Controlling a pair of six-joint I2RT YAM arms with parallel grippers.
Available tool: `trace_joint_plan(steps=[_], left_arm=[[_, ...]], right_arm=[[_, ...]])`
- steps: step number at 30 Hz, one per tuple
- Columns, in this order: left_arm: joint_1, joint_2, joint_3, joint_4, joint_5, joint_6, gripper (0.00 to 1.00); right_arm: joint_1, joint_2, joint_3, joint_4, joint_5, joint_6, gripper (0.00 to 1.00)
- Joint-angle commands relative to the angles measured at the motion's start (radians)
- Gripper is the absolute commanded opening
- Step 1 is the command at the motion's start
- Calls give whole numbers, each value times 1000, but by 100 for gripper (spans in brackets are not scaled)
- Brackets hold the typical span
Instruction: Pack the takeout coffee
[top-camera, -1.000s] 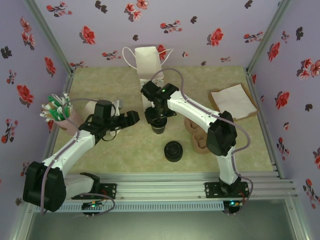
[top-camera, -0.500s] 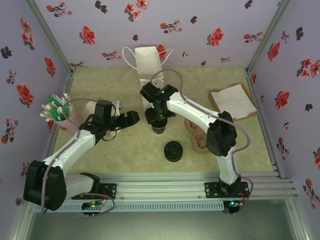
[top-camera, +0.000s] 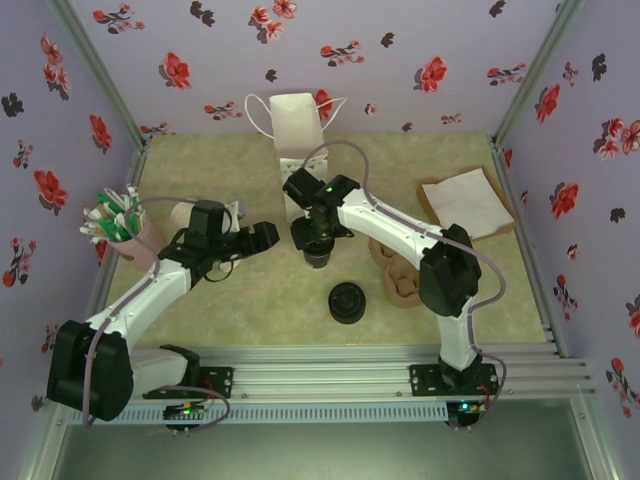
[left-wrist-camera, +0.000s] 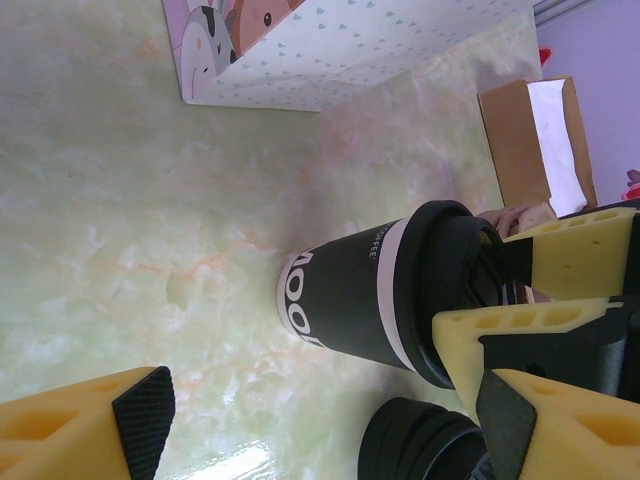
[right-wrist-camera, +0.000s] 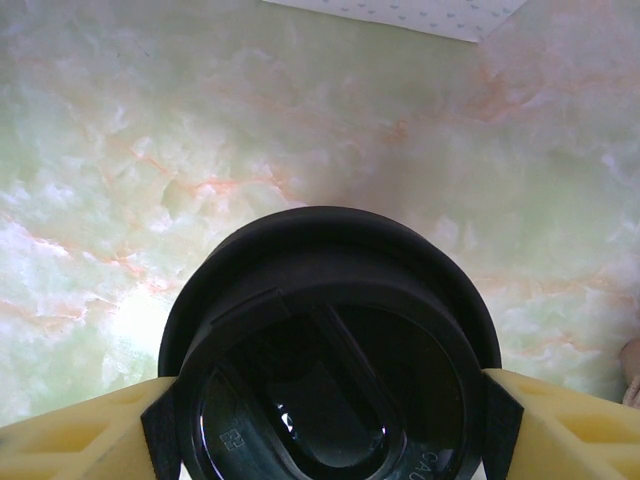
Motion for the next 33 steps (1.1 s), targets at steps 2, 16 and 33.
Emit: trace_joint_plan(steps=[2,16,33], left_arm=[[9,2,2,5,11,20,82],[8,8,9,2,13,15,82],[7,35,33,-1,26,10,81]], right_arm=[[14,82,-101,-43,-45,40,73],[19,6,-2,-73,-31,43,83],[11,-22,44,-67,-75,18,95]])
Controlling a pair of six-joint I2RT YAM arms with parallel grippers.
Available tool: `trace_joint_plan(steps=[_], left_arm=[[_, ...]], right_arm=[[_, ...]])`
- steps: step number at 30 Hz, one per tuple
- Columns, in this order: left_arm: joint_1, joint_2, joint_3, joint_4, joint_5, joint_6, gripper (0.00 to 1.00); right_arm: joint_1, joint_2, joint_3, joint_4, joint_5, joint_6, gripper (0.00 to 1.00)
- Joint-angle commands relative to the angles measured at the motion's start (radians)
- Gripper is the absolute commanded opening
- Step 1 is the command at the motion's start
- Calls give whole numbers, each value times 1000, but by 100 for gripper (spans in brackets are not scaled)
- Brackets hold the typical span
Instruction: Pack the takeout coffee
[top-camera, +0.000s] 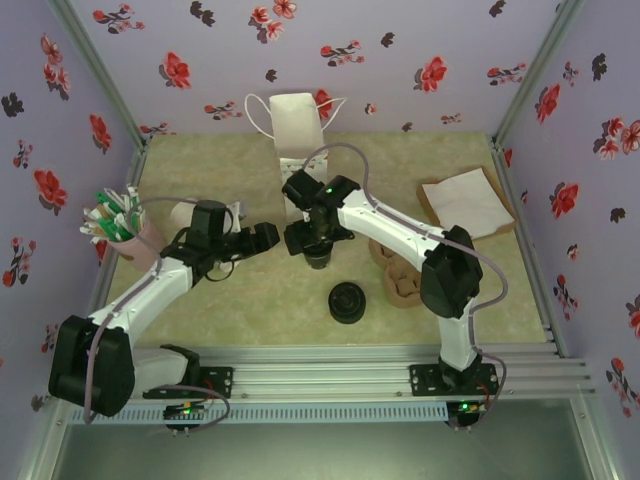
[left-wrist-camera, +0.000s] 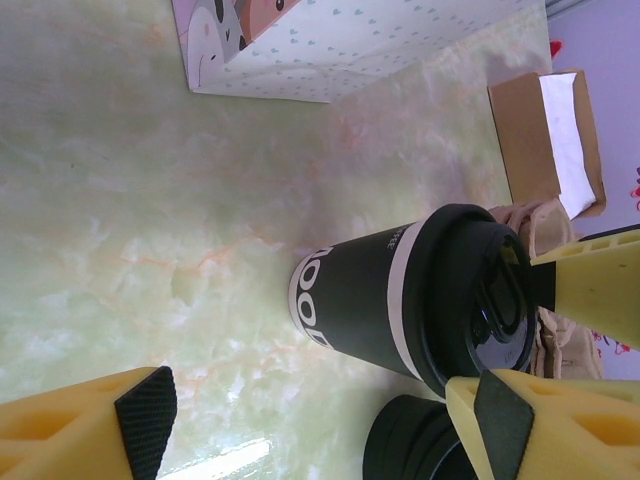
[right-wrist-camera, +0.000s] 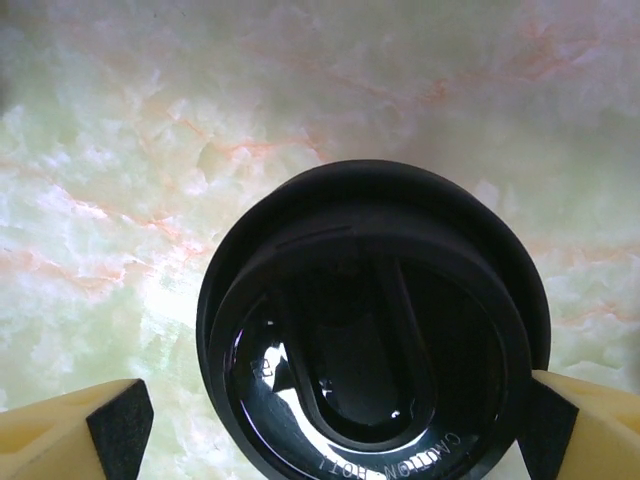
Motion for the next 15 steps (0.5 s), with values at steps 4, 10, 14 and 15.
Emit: trace_joint_plan(steps=[4,10,14,15], left_arm=[[-1,23,47,-1,23,10,80],[-27,52,78,1,22,9,77],[-44,71,95,8,22,4,76],[-48,74,101,8,21,5,75]], right_arm=[[-11,-30,16,-22,-13,-8,97],[-29,-80,-33,9,-29,-3,97],[-41,-129,-87,44,-45,7,97],[-44,-142,-101,53,-51,8,97]])
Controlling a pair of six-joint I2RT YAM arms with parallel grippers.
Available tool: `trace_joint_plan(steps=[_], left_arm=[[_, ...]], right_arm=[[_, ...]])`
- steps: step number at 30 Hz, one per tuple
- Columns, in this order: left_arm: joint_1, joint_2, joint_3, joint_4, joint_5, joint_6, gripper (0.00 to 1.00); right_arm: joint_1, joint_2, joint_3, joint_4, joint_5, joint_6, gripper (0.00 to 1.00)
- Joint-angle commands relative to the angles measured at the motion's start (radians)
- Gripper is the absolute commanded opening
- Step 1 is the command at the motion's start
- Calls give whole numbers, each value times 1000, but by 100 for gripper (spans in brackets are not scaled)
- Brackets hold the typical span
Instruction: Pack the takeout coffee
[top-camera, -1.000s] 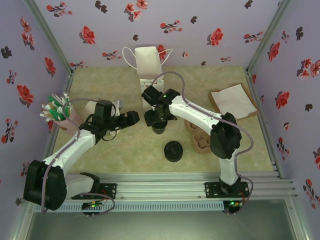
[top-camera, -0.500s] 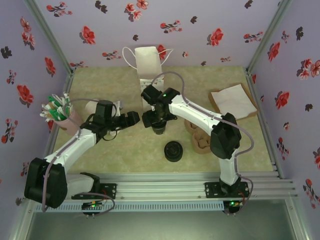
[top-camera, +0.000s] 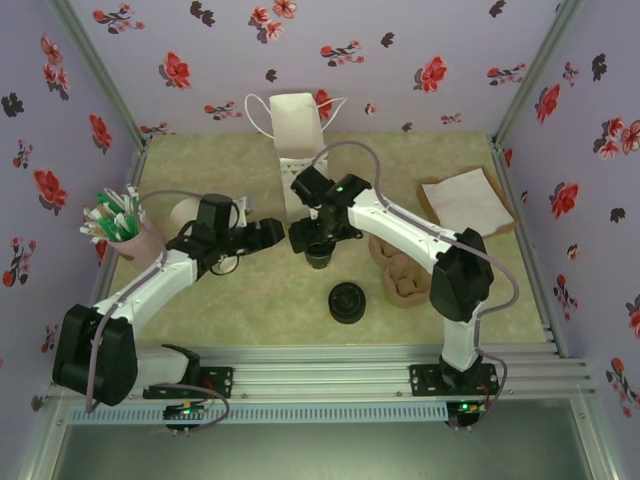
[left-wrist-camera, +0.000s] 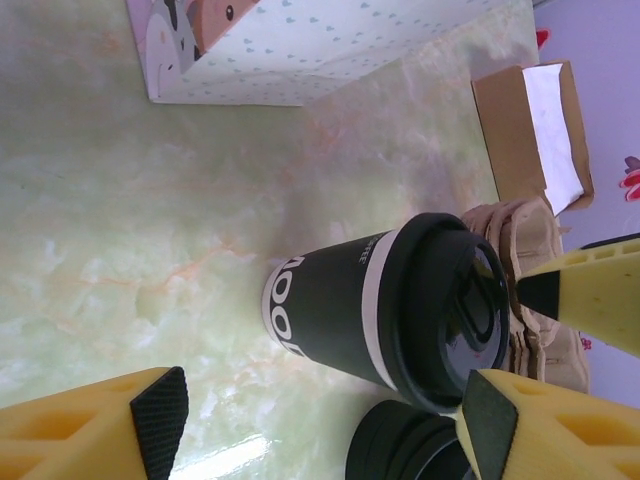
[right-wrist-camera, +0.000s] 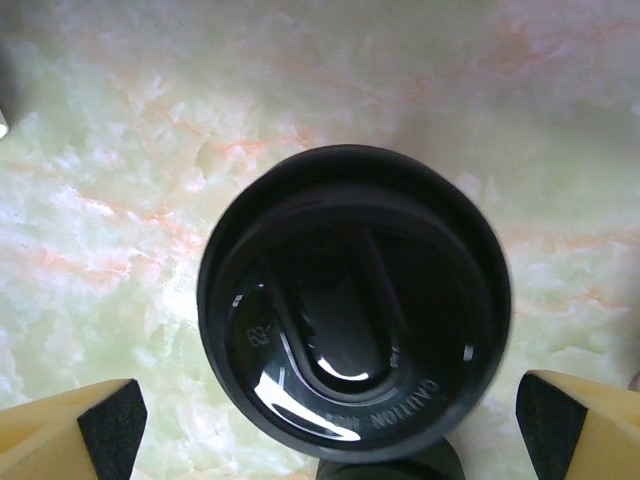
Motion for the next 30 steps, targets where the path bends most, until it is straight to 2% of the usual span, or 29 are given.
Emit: trace_joint_plan(steps=[1,5,7,12,15,17,22,30], left_arm=[[-16,20,42,9,12,4,75],[-40,43,69,7,1,6,73],[-52,55,84,0,-11,9,72],[-80,93,119,-6,-39,20,64],[-88,115,133,-6,-49,23,62],[-94,129,143,-6,-54,27,60],[-106,168,162,-6,-61,37,58],[-126,214,172,6,-66,43,54]], right_arm=[[-11,-73,-44,35,-27,12,97],[-22,-133,-124,82,-31,35,96],[-28,-178,-190,139,-47,62,89],[-49,-282,-361,312,-86,153,41],[-56,-319,-435,395,-85,200,22],[-58,-333,-470,434,-84,222,14],[-58,-310,-496,475,-118,242,6],[-61,-285,-503,488,-115,243,5]])
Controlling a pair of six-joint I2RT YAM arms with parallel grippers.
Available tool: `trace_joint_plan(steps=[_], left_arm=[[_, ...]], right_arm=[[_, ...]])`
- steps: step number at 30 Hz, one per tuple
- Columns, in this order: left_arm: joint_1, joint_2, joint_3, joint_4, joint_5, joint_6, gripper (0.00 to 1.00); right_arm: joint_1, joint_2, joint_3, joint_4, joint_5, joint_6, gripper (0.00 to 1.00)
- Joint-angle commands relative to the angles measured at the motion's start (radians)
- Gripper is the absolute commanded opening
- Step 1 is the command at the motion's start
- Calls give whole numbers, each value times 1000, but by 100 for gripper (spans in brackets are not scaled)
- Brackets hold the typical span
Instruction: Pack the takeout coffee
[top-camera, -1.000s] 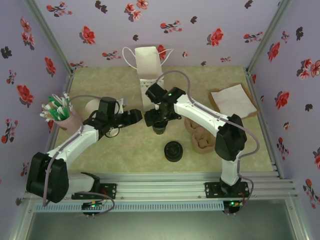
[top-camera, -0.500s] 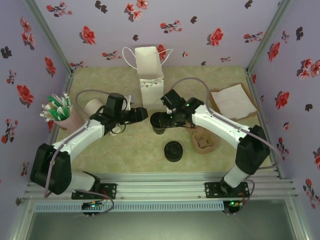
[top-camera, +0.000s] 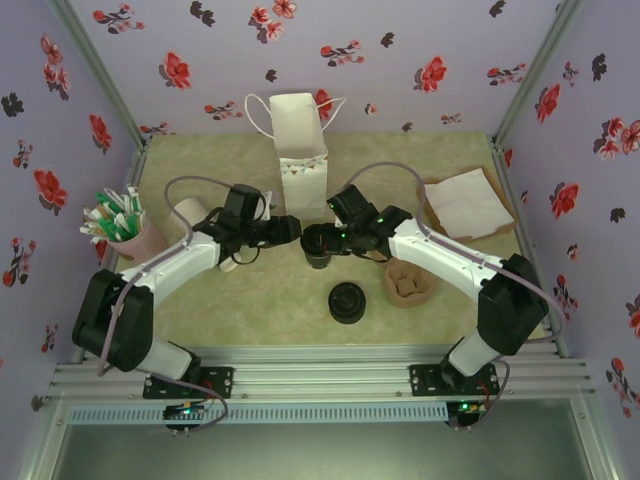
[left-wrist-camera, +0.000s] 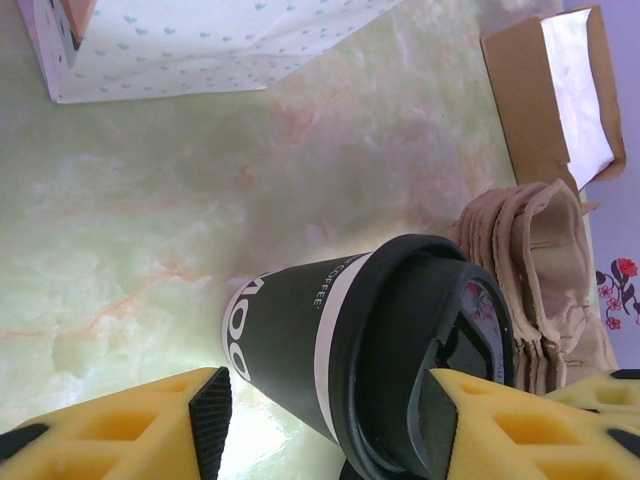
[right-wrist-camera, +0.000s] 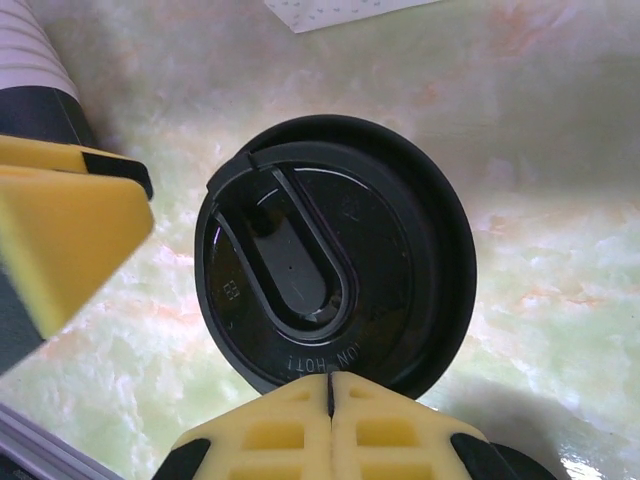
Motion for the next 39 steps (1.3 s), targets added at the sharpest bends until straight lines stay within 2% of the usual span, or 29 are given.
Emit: trace_joint_plan(steps=[1,24,30,36,39], left_arm=[[-14,25,30,6,-12,33,54],[-49,38,-28,39,-15,18,51],[-49,5,-17,13,-35,23,51],[-33,-73,64,-128,-108,56,64],[-17,-110,101,-200,-148,66,78]], right_arm=[[-7,26,-15,24,-10,18,5],[-9,50,-115,47,-6,30,5],[-9,28,-75,9,2,19,10],[-9,-26,33,-55,6,-17,27],[-9,-43,71,-75,-3,-31,37]])
